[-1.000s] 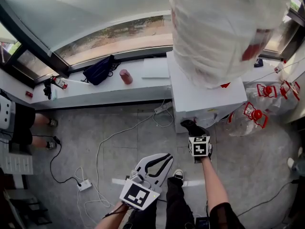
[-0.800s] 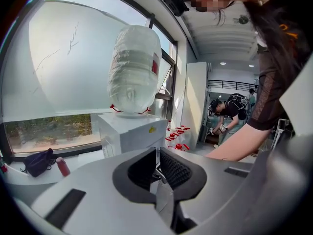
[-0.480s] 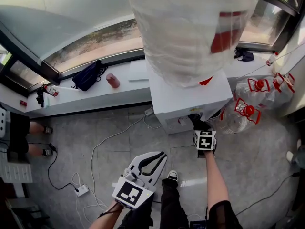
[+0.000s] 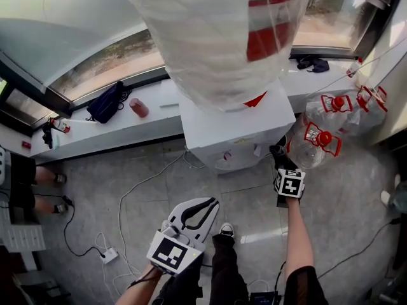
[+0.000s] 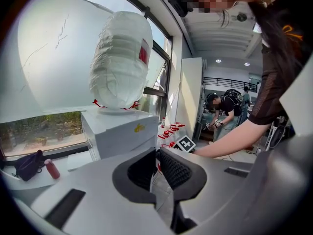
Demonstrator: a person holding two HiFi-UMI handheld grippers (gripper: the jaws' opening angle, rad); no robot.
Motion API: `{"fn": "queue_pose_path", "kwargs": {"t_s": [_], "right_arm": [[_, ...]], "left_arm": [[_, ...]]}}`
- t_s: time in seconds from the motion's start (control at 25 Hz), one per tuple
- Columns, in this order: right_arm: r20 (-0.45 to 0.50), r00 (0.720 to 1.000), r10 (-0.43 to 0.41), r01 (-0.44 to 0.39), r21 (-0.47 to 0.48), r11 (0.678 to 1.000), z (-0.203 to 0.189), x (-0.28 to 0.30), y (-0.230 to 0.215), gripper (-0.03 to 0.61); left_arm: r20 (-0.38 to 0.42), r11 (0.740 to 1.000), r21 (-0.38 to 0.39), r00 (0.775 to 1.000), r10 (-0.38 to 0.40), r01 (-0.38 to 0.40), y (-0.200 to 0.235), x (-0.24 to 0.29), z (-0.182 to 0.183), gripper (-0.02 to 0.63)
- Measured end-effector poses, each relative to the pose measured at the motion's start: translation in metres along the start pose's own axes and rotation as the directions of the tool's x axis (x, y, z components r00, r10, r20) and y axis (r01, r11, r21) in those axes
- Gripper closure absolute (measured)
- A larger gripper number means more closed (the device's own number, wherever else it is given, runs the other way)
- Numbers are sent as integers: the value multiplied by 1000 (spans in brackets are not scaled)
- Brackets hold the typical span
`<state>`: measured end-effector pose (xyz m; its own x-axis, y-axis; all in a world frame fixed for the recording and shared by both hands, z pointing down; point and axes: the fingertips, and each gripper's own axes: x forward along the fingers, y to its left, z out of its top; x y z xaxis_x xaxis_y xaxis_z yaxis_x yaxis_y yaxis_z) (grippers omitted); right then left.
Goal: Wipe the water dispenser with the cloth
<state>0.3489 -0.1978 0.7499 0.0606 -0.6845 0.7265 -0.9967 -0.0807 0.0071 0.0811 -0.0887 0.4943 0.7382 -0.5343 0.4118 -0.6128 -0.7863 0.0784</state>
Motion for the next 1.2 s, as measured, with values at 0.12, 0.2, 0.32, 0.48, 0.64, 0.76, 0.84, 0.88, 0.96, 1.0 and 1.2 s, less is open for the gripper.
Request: {"fn": "queue_pose_path", "kwargs": {"t_s": [0.12,0.2,0.32,0.48,0.64,0.76,0.84,0.88,0.96,1.0,1.2], "right_arm": [[-18,1000,-6,6,-7,1000,-11,-5,-11,477],[-32,999,9,-10,-22,1000,-21,-7,-8,477],[-58,997,56,-59,-49,997,-38,-8,13,477],[-100,983,157,-166,-89,982,-59,-6,70,477],[-127,961,247,-262,-120,958,-72,0,136,477],[-144,942,304,-322,-128,938,-79,7,179,477],[-156,931,329,-351,-138,926,-83,12,202,477],[-161,926,341,-363,-139,921,-85,15,213,477],[-170,918,359,-383,-140,913,-89,22,229,477],[-174,915,364,-390,-145,909,-90,25,235,477],[-179,916,358,-386,-156,909,-95,50,249,477]], "left_arm": [[2,1000,-1,1000,0,0,-1,3,1,586],[3,1000,-4,1000,-3,3,-2,6,0,586],[10,1000,-9,1000,-4,4,-1,9,0,586],[16,1000,-29,1000,0,1,1,11,-1,586],[13,999,-34,1000,5,-5,6,11,-6,586],[8,999,-36,1000,13,-12,14,11,-13,586],[2,999,-36,1000,20,-20,21,9,-19,586],[-3,999,-34,1000,25,-25,25,8,-23,586],[-15,999,-26,999,37,-37,33,4,-32,586],[-19,999,-23,999,42,-43,37,2,-36,586],[-32,998,-17,997,65,-65,53,-5,-55,586]]}}
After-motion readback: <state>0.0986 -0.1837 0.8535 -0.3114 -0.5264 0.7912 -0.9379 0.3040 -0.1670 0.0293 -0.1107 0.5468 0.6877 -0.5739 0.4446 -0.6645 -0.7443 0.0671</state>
